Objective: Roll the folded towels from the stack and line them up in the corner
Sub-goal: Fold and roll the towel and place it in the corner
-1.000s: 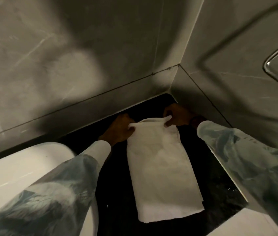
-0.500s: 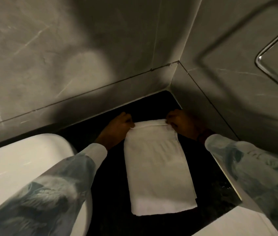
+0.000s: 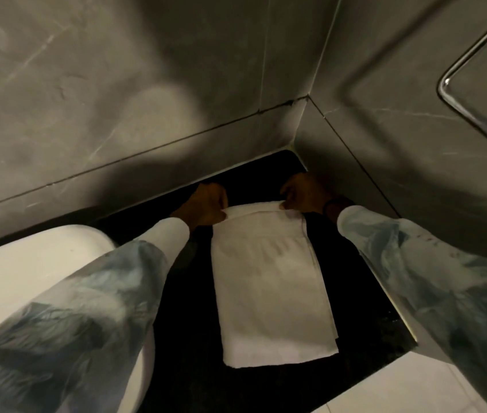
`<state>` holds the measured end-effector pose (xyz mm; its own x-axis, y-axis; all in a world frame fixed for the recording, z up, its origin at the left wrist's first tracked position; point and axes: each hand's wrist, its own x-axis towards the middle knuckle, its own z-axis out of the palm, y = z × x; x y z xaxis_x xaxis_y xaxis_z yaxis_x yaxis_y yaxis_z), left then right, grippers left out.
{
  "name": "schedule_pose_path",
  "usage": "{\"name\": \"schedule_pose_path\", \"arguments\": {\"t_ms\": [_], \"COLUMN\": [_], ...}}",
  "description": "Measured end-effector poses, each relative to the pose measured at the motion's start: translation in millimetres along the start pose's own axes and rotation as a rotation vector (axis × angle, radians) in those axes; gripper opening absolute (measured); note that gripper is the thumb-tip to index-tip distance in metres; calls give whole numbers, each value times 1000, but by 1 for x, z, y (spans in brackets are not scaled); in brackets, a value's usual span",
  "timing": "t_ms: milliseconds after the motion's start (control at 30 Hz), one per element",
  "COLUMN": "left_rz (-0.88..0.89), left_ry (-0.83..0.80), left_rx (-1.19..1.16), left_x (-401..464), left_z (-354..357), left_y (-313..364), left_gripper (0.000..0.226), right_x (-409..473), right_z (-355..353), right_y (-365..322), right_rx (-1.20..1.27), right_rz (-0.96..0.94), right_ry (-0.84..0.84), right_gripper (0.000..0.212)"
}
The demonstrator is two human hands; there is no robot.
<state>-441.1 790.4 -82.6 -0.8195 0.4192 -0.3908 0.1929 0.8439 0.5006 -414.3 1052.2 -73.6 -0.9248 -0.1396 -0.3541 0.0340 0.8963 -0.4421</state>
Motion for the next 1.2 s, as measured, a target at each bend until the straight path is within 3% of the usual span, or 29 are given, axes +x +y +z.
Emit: {"name": "schedule_pose_path", "arguments": {"t_ms": [100,233,300,467,533,733,967,1067,1200], "left_rz": [-41,-32,-4,87,131,248,302,322,373], "left_ry": [-31,-54,-75,-62,-40,45,87,82,62], "left_rx": [-41,14,59,146,155,186,279,333,366], "left_x": [4,7,6,-5,-9,-21,-34,-41,-53], "left_z": [5,7,7,10,15,25,32,37,39], "left_y": [1,3,2,5,3,1,7,10,6], "left_gripper": [32,32,35,36,35,28,25,30,32], "right_x": [3,-1,-5,-20,-22,-21,-37,-53,-63], "right_z": [-3,-4,-4,5,5,0,23,37,48], "right_y": [1,0,-4,-5,-2,8,0,-1,3], "right_rx": [-61,-95,-104,-219,-125,257,-59,-183,-323], "right_rz": [-1,2,-23,-151,-124,56,-63,-248,-369], "right_ry": [-50,-100,-79,50,27,-44,54,130,164], "right_gripper": [29,28,21,27,20,30,23,19,30]}}
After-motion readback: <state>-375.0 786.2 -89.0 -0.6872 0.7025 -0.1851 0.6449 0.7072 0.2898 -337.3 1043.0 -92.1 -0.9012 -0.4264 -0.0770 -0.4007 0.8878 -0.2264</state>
